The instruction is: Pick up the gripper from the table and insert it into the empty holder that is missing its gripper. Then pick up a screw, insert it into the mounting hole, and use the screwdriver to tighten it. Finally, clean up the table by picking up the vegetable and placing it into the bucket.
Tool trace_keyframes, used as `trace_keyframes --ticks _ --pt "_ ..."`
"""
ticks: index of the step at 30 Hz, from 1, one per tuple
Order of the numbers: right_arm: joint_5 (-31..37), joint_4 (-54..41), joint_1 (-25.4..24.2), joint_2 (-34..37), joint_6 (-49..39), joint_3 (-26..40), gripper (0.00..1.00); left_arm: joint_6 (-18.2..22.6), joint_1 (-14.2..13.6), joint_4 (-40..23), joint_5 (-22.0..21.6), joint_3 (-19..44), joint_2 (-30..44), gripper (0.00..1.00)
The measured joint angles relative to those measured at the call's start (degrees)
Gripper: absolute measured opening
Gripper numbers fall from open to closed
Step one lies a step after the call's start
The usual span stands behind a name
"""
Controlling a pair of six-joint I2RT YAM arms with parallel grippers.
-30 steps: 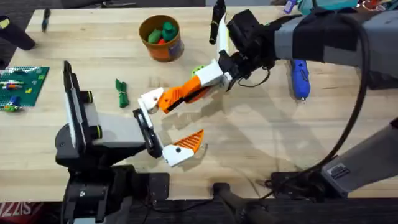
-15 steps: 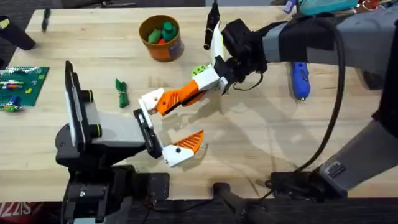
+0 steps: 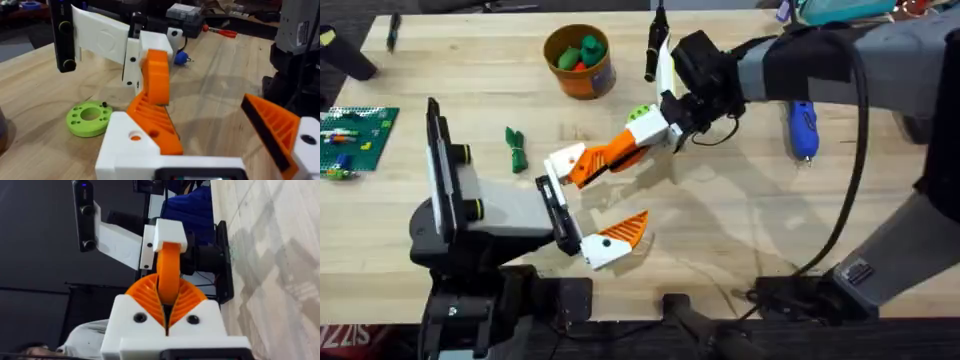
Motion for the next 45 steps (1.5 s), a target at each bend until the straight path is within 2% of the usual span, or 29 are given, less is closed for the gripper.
trace_keyframes --ticks 3,14,26,33,40,45 --pt "1.05 3.83 0.11 0.00 4.23 0.06 0.010 -0.05 0.00 -0.02 -0.01 0.00 0.02 0.986" --pt "2.63 4.82 1.30 0.00 11.19 0.59 0.010 -1.20 0.18 0.00 -0.53 0.00 0.02 0.985" --pt "6.65 22.36 2.57 -0.02 27.35 0.70 0.010 -1.80 0.66 1.11 -7.24 -0.04 0.02 0.985" --pt "8.83 25.12 2.90 -0.02 33.07 0.83 0.009 -2.48 0.66 1.35 -9.09 -0.04 0.50 0.985" --pt "11.26 32.73 3.62 -0.02 37.62 0.83 0.009 -2.19 0.66 1.79 -12.41 -0.04 0.50 0.986" --pt "12.31 33.47 3.85 -0.02 39.80 0.83 0.009 -2.27 0.66 1.99 -13.50 -0.04 0.50 0.986"
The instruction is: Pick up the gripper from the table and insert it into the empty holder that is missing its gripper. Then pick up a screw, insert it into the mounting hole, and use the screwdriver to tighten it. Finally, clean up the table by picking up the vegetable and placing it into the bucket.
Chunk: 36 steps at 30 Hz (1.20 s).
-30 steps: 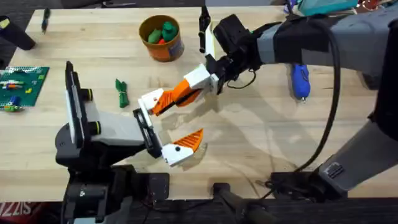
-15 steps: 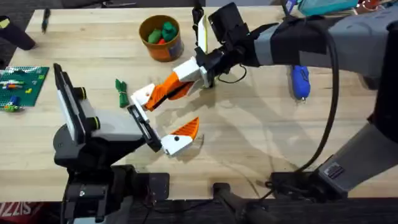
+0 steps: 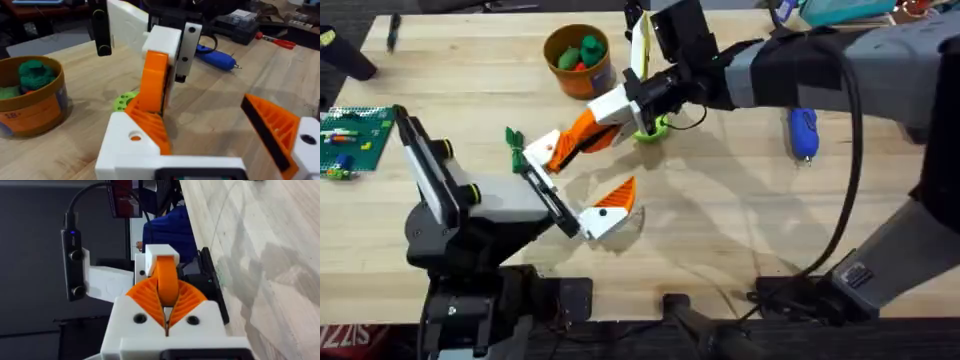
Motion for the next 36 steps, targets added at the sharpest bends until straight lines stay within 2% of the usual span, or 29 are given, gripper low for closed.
trace_keyframes --ticks 18,36 --pt "0.24 -1.08 -0.45 0.00 1.33 0.00 0.009 -0.51 -0.35 0.00 0.08 0.00 0.02 0.986" --pt "3.39 3.46 0.18 0.00 6.06 -0.04 0.009 -1.06 -0.35 0.42 -3.33 0.00 0.07 0.986"
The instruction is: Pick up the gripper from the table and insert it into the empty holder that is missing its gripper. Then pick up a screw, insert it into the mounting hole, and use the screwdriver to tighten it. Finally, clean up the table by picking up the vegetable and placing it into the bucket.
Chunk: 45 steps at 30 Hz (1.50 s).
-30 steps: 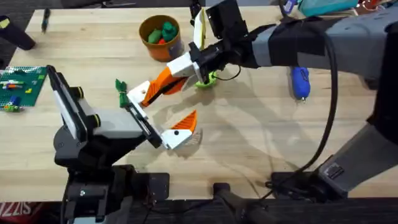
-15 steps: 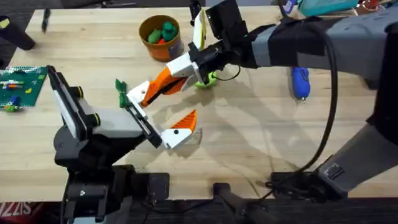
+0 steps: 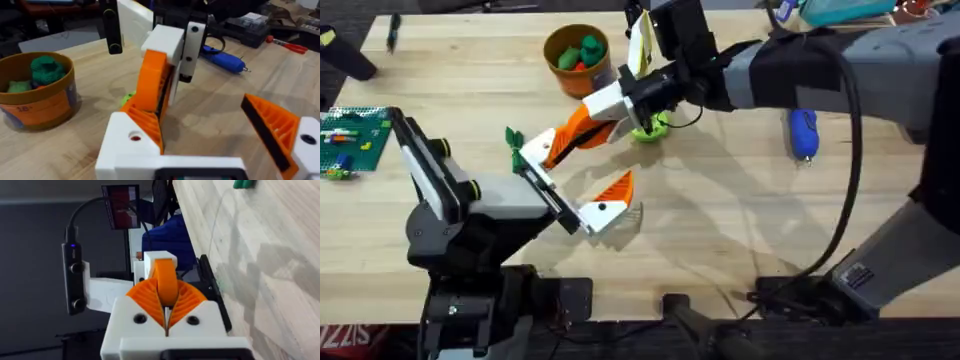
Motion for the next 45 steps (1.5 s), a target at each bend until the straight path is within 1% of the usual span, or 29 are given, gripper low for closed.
trace_keyframes --ticks 11,24,41,42,45 --pt "4.16 4.88 2.51 0.00 1.52 0.00 0.009 -0.37 0.35 0.28 -4.00 0.00 0.00 0.985" --pt "5.19 5.44 2.99 0.00 1.94 0.00 0.009 -0.46 0.35 0.33 -4.92 0.00 0.00 0.986" --pt "4.50 5.38 2.90 0.00 1.90 0.00 0.015 -0.54 0.35 0.37 -4.84 0.00 0.00 0.985" --pt "4.25 5.26 2.81 0.00 1.91 0.00 0.031 -0.49 0.35 0.39 -4.79 0.00 -0.01 0.985" --pt "4.08 4.77 2.73 0.00 1.79 -0.07 0.168 0.07 0.34 0.42 -4.62 0.00 -0.02 0.985"
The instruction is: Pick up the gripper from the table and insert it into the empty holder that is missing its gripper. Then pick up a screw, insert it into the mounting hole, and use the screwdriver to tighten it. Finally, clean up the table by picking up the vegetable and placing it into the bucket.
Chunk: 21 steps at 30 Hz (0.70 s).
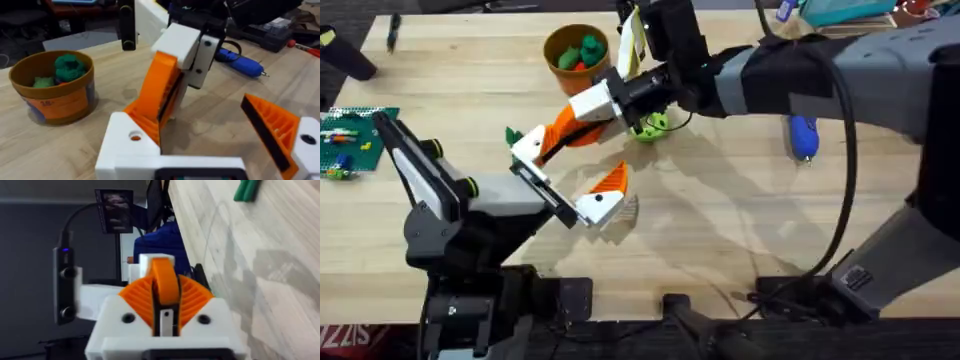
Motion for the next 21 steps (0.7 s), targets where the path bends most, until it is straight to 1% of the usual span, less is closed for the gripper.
trace_keyframes --ticks 2,6,8,13,14,17,21 --pt "0.17 -0.32 0.15 0.00 -0.16 -0.25 0.259 0.72 -0.10 0.00 0.81 0.00 -0.07 0.985" --pt "0.42 -0.61 0.24 0.00 -0.45 -0.50 0.401 1.65 -0.35 0.00 1.84 0.00 -0.11 0.986" --pt "0.46 -0.69 0.24 0.00 -0.59 -0.65 0.461 2.05 -0.45 0.00 1.97 0.00 -0.17 0.986" --pt "0.48 -0.85 -0.41 0.01 -0.79 -0.87 0.574 2.66 -0.45 -0.02 2.35 0.00 -0.17 0.985" --pt "0.48 -0.76 -1.66 0.02 -1.02 -0.87 0.707 2.68 -0.65 -0.07 3.18 0.00 -0.17 0.985" --pt "0.59 -0.74 -3.68 0.00 -1.01 -0.87 0.809 2.69 -0.67 -0.15 3.78 0.00 -0.17 0.986" --pt "0.63 -0.76 -7.44 0.00 -1.46 -0.87 0.978 2.69 -0.67 -0.17 3.89 0.00 -0.17 0.986"
